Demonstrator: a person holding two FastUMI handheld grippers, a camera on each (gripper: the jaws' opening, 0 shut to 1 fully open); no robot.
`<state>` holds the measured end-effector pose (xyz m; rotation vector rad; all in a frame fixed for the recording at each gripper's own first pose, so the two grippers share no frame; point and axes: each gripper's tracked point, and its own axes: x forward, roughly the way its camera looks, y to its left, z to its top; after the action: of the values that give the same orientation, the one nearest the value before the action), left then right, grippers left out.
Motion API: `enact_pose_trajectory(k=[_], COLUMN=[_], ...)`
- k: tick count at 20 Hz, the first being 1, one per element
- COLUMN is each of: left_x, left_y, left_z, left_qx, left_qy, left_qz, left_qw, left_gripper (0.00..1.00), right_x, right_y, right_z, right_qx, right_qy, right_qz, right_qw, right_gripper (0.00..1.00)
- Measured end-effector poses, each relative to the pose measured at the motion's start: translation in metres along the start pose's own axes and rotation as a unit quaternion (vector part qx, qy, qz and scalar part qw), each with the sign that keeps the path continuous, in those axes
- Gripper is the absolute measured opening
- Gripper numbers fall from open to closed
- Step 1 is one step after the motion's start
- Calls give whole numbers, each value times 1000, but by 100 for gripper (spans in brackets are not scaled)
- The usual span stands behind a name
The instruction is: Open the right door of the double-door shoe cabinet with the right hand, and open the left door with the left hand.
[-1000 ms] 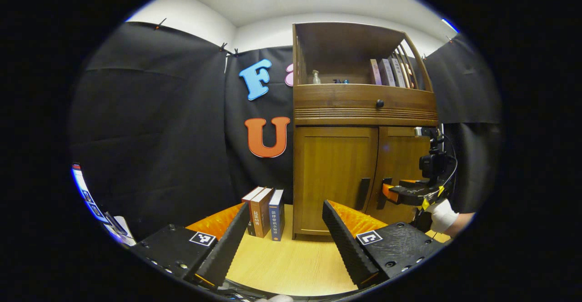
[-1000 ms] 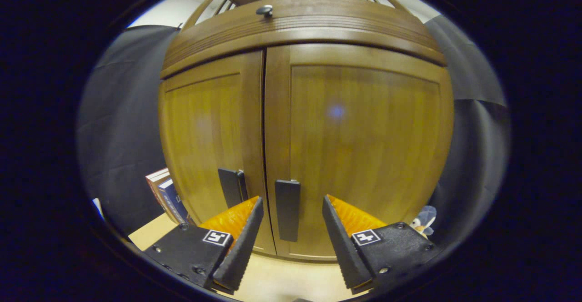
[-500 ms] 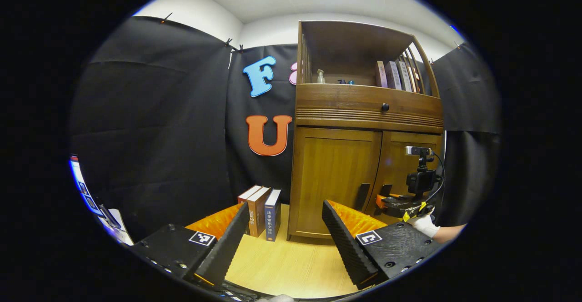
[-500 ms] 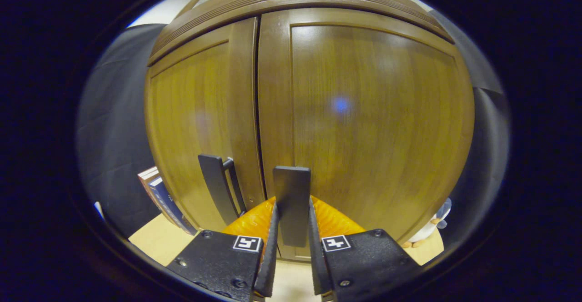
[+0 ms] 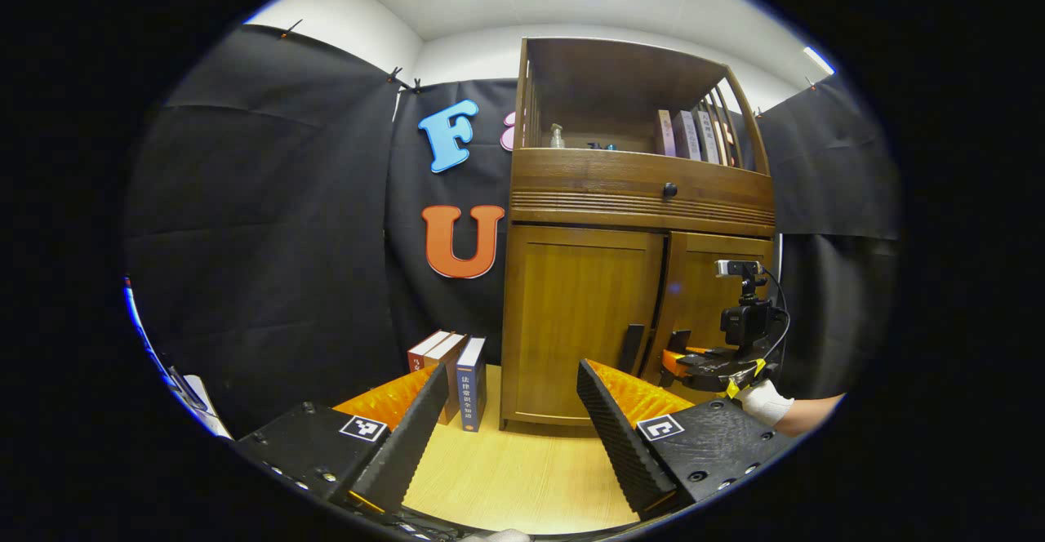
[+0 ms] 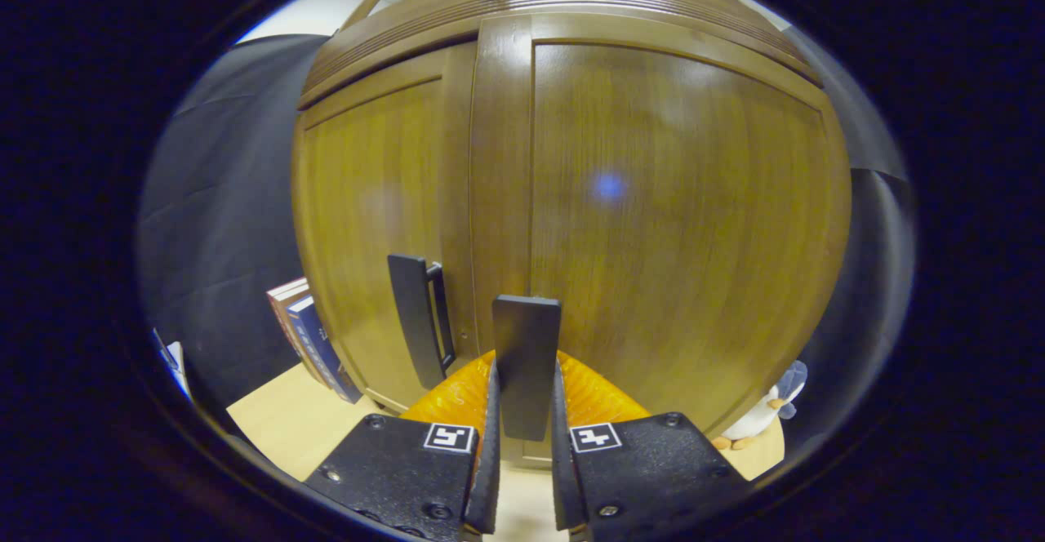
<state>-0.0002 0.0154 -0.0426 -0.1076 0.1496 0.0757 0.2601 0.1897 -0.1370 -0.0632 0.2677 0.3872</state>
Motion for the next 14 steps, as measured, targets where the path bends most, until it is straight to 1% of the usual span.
enact_pose_trajectory(k=[1, 6, 7, 8, 12, 14], left_x=[-1, -8, -8, -9, -12, -15], left_y=[-3, -14, -17, -22, -34, -40], left_z=[-1, -10, -11, -12, -15, -15], left_qx=[1, 8, 8, 8, 10, 11], left_qy=[1, 9, 11, 11, 12, 10], left_qz=[-8, -50, -63, -75, -125, -148], left_qw=[1000, 999, 998, 997, 992, 989], left_gripper=[96, 95, 100, 95, 96, 96], right_x=[-7, -49, -58, -66, -103, -118], right_y=[-1, -6, -8, -11, -25, -33], right_z=[-3, -18, -21, -23, -34, -38], right_qx=[-1, 1, 3, 4, 19, 27], right_qy=[1, 3, 3, 3, 5, 5], right_qz=[1, -4, -9, -15, -42, -61], right_qw=[1000, 1000, 1000, 1000, 999, 998], right_gripper=[31, 30, 30, 30, 29, 29])
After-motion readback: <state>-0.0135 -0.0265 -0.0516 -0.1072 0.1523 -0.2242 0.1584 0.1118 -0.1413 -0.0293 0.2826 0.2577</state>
